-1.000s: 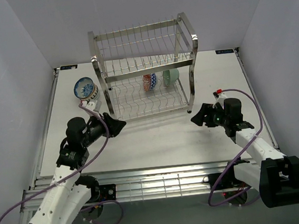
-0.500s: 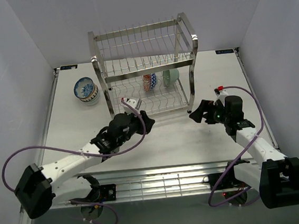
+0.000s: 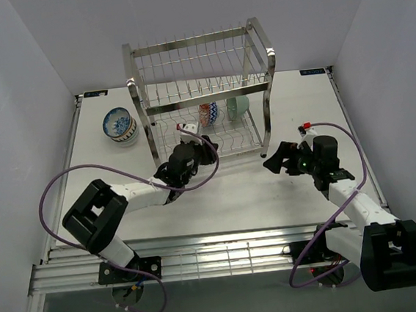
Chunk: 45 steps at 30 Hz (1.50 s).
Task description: Unload the bowls from the dish rack
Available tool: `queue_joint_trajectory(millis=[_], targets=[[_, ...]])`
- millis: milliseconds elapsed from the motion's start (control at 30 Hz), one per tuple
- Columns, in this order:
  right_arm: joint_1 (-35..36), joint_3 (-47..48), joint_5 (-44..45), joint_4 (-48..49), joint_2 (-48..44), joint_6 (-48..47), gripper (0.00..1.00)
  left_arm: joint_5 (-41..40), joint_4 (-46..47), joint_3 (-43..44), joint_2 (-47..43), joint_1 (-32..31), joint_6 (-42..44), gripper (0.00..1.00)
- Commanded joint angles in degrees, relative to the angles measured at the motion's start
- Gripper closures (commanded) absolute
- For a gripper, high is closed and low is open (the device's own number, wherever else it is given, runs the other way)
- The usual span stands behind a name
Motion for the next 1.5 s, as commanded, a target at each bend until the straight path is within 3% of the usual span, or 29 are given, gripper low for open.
queue_joint_trajectory(millis=[0,233,533,933,1467], targets=[[-0.4,-0.5,-1.6,3.4,1.1,0.3,0.03,4.3,5.9,3.3,0.1,4.0,-0.7,0.44],[-0.4,-0.8,-4.2,5.3,4.4,0.7,0.03,9.0,8.0,7.5,5.9,7.7,1.6,0.43],[-0.4,-1.4,-3.5,5.5,3.6,0.1,0.03,15.1,13.9,11.5,13.5,11.3,-2.9,0.43],[-0.4,-1.6,-4.2,6.2,4.4,-0.2,0.03,23.1,13.8,19.8,20.6,13.6,-4.4,0.42],[-0.4,-2.1,-4.1,6.9,4.8,-0.4,0.03,12.7,1.5,27.0,24.0,13.7,-4.5,0.46]])
